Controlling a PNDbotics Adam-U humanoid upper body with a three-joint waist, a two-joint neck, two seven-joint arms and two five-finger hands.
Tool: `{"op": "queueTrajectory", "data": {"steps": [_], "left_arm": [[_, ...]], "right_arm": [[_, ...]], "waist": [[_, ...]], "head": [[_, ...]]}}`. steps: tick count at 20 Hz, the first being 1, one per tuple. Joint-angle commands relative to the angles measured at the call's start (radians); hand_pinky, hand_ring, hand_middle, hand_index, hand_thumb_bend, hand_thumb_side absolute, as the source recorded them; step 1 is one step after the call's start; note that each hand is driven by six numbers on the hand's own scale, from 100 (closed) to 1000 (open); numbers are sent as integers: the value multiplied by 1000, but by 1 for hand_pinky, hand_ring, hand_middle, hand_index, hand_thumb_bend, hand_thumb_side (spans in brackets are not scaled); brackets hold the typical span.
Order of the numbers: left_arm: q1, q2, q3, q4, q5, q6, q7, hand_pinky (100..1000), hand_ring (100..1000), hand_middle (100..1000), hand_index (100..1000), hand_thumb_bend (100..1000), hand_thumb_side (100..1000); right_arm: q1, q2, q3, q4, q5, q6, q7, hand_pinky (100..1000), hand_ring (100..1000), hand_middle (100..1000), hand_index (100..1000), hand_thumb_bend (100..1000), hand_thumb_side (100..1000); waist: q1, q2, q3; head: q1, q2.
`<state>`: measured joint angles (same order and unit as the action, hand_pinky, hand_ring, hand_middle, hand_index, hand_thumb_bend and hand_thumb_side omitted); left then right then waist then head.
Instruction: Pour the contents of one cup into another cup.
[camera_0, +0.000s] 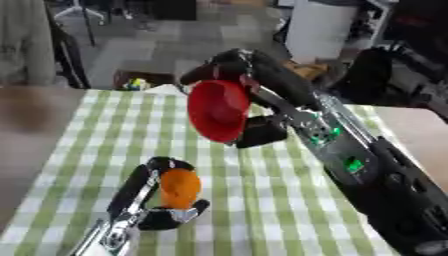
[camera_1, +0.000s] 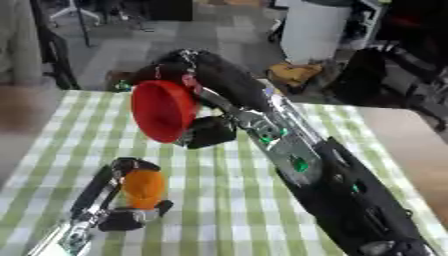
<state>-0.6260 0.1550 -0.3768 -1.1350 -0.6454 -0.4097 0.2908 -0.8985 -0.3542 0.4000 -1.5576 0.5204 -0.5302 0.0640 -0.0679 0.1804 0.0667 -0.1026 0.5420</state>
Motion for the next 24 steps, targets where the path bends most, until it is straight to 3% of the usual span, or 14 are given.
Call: {"op": "queueTrajectory", "data": {"steps": [1, 2, 3, 4, 9, 17, 24], "left_arm": [[-13, -2, 24, 31, -82, -21, 68, 482, 510, 558, 798, 1000, 504], [-10, -1, 26, 32, -104, -25, 83, 561, 580, 643, 827, 1000, 530], [-7, 0, 29, 30, -119, -29, 93, 561, 580, 643, 827, 1000, 530], [-4, 2, 31, 22, -130, -31, 101, 636, 664, 743, 852, 1000, 607], [16, 16, 47, -39, -85, -8, 83, 643, 717, 800, 856, 1000, 680], [20, 70, 71, -167, 213, 89, -48, 593, 702, 815, 832, 1000, 898], [-24, 166, 77, -298, 509, 181, -194, 584, 689, 808, 818, 1000, 943]], "right_arm": [[-6, -6, -17, -31, -32, 11, 17, 419, 454, 266, 797, 100, 100], [1, -6, -20, -30, -37, 15, 18, 413, 451, 263, 796, 100, 100], [7, -6, -22, -30, -44, 20, 18, 413, 451, 263, 796, 100, 100], [16, -5, -26, -29, -53, 26, 18, 404, 446, 260, 794, 100, 100], [75, -18, -48, -54, -124, 61, 14, 387, 435, 257, 791, 100, 100], [227, -104, -80, -218, -316, 142, 27, 359, 418, 243, 774, 100, 100], [308, -130, -74, -221, -389, 188, 68, 336, 404, 212, 754, 100, 100]], "waist": [[2, -13, -3], [3, -12, -3], [3, -12, -3], [4, -12, -3], [8, -11, -4], [14, -11, -19], [32, -14, -14]], "head": [[-1, -13], [-1, -13], [0, -13], [0, -13], [2, -14], [13, -15], [3, -22]]}}
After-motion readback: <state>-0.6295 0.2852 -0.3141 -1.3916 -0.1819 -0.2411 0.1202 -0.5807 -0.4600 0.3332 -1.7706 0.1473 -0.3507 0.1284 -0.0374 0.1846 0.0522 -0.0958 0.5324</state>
